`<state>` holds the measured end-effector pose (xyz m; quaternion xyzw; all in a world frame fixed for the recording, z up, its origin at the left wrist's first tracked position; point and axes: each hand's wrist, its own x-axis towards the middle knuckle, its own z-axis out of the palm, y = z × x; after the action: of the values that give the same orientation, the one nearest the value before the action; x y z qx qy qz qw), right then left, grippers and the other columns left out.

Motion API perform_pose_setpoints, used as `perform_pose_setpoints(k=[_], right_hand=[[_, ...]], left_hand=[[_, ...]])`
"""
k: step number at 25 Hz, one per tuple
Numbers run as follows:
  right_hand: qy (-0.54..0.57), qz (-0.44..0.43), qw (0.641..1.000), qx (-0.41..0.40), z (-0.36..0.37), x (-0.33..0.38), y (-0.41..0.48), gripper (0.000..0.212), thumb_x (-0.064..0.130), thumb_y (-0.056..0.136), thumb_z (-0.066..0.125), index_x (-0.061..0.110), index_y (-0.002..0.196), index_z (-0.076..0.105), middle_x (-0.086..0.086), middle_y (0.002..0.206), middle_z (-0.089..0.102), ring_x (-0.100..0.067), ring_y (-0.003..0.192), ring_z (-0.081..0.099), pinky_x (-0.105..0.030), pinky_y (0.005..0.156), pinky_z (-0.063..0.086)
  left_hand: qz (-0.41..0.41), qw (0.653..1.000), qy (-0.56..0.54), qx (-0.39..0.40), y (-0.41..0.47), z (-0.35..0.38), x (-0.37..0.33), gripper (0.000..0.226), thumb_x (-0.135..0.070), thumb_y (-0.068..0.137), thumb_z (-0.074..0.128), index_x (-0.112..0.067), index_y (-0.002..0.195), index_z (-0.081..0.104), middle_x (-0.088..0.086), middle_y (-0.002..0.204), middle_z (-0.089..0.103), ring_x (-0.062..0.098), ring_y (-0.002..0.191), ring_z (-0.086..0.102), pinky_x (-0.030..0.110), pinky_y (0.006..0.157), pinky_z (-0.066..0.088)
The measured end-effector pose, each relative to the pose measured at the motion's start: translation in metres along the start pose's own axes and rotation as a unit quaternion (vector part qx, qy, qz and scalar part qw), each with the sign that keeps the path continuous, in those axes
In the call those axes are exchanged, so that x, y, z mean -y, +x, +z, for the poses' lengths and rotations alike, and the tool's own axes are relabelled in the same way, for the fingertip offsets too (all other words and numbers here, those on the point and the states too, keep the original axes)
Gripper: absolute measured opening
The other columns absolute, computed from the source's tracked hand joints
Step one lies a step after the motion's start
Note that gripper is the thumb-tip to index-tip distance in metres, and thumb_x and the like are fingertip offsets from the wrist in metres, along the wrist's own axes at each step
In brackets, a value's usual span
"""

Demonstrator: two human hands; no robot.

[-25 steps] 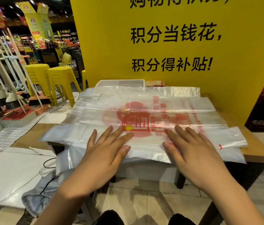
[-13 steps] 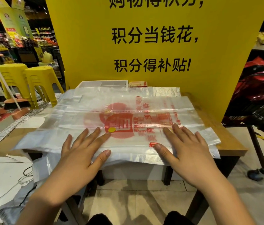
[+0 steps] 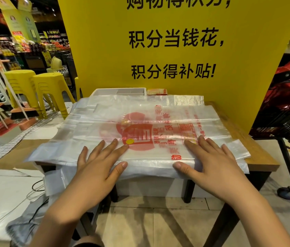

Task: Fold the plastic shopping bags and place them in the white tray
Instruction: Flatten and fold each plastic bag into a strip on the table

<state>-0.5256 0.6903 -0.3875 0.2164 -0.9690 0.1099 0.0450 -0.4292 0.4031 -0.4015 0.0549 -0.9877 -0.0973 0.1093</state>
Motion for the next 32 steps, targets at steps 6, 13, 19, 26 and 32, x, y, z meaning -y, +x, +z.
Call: perform_pose_setpoints(k=[6,13,19,26,32], right_hand=[[0.03,-0.011,0.999,-0.001,-0.009,0.003,0.0,0.086,0.088,0.077,0.025,0.045,0.152,0.028,0.004,0.165,0.017,-0.015,0.153,0.008,-0.046,0.124,0.007],[-0.026,-0.099,0.994,-0.042,-0.025,-0.005,0.009,0.063,0.071,0.091,0.03,0.037,0.138,0.054,0.01,0.136,0.046,-0.013,0.127,0.042,-0.031,0.102,0.038],[-0.14,-0.142,0.98,-0.015,-0.035,-0.015,0.018,0.055,0.063,0.096,0.022,0.04,0.137,0.052,0.009,0.121,0.048,-0.016,0.11,0.052,-0.032,0.086,0.047],[-0.166,-0.166,0.972,-0.017,-0.048,-0.014,0.029,0.026,0.049,0.101,0.036,0.037,0.114,0.055,0.015,0.107,0.053,-0.011,0.094,0.058,-0.028,0.069,0.045],[-0.031,-0.114,0.989,0.09,-0.065,-0.026,0.081,0.022,0.053,0.098,0.048,0.033,0.101,0.056,0.009,0.09,0.064,-0.007,0.079,0.058,-0.029,0.069,0.046]], left_hand=[[0.0,1.0,-0.004,0.018,0.001,-0.004,-0.002,0.074,-0.075,0.078,-0.007,-0.061,0.148,0.013,-0.025,0.163,0.003,0.008,0.153,-0.006,0.042,0.12,-0.014],[0.035,0.999,0.033,0.008,0.012,-0.02,0.003,0.078,-0.071,0.08,-0.005,-0.053,0.144,0.035,-0.018,0.155,0.033,0.009,0.146,0.021,0.044,0.12,-0.01],[0.074,0.991,0.11,0.011,0.015,-0.034,0.014,0.081,-0.063,0.08,-0.005,-0.045,0.152,0.03,-0.002,0.148,0.033,0.018,0.138,0.031,0.035,0.115,0.023],[0.139,0.989,0.035,0.02,0.032,-0.046,0.025,0.036,-0.031,0.104,0.041,-0.029,0.137,0.055,-0.007,0.124,0.051,0.013,0.116,0.05,0.029,0.097,0.043],[0.106,0.989,0.008,0.104,0.079,-0.079,0.031,0.022,-0.032,0.104,0.047,-0.029,0.122,0.059,-0.008,0.11,0.064,0.018,0.101,0.058,0.032,0.084,0.045]])
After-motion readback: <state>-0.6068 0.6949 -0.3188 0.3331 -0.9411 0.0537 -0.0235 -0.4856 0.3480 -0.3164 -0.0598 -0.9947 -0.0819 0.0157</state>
